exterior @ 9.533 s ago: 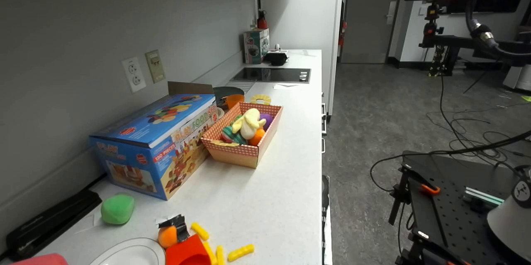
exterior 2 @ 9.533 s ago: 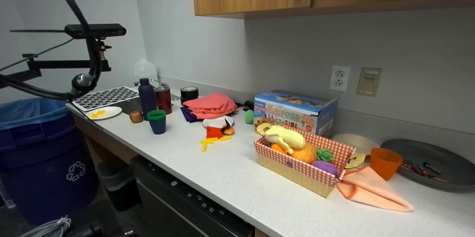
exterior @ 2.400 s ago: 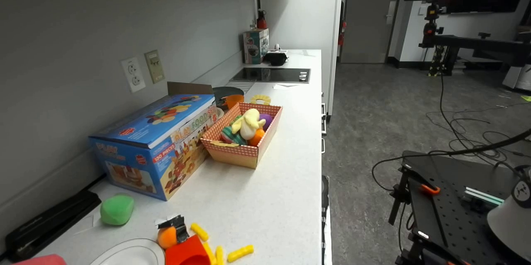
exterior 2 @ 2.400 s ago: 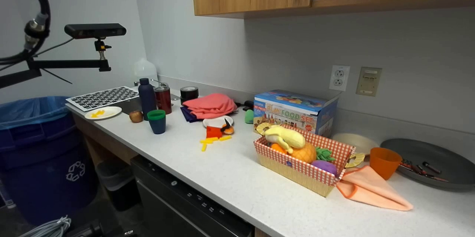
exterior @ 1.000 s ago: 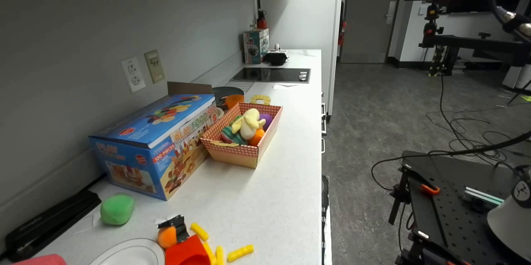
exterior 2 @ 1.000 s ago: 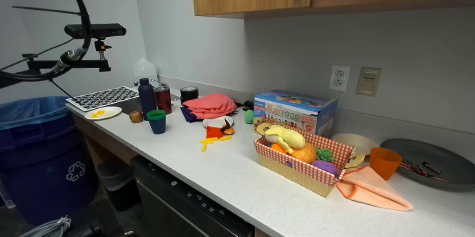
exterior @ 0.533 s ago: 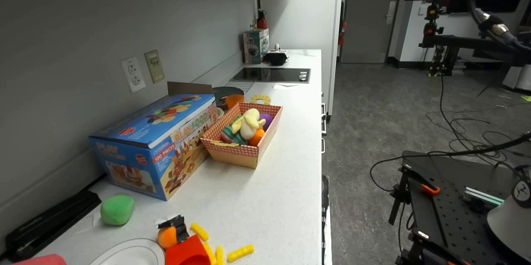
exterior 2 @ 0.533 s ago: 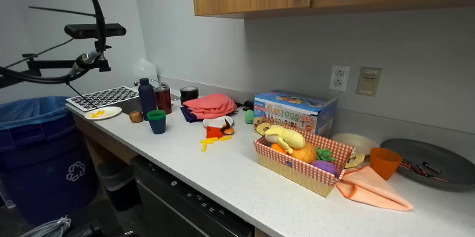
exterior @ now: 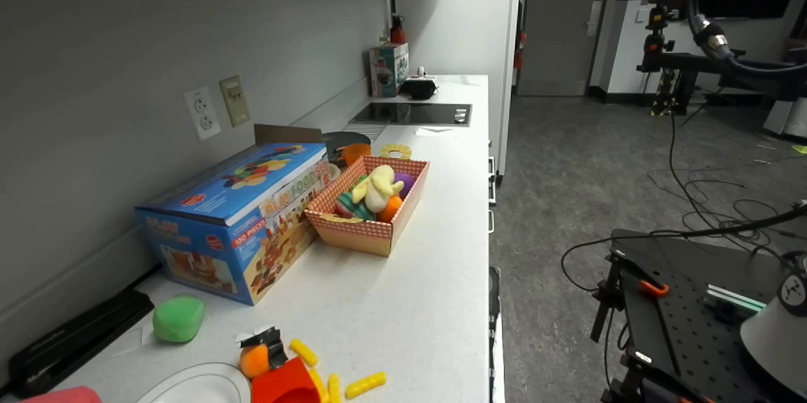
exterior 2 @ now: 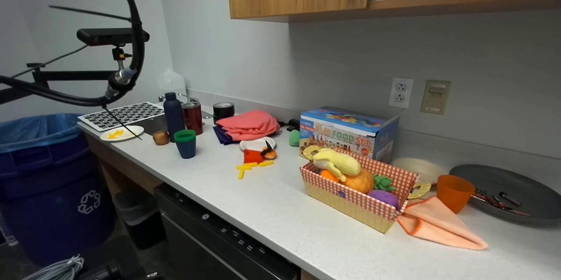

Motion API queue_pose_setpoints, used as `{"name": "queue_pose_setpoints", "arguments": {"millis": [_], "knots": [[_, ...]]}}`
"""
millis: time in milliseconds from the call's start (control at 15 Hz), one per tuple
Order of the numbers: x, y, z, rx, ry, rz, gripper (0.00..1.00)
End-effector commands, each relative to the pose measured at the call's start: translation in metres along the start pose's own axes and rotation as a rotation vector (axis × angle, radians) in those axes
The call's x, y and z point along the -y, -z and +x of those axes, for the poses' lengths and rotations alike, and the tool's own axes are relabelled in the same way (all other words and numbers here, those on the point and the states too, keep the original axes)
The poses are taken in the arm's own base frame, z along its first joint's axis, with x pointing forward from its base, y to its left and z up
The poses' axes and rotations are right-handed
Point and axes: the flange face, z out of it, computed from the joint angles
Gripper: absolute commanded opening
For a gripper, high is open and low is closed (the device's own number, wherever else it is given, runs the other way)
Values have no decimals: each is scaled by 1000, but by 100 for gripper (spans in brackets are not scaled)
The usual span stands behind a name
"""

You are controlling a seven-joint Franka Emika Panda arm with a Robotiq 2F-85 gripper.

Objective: Open the top right cabinet door

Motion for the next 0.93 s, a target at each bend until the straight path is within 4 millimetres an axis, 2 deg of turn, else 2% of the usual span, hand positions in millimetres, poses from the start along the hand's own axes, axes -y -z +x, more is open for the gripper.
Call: {"name": "queue_pose_setpoints", "arguments": {"millis": [0, 133, 267, 533, 867], "knots": [[-71, -9, 20, -14, -83, -154, 100], [-94, -8, 26, -28, -117, -197, 100], [-100, -7, 30, -25, -125, -208, 100], [-97, -10, 37, -33, -127, -202, 100], [-82, -6, 39, -19, -118, -153, 100]]}}
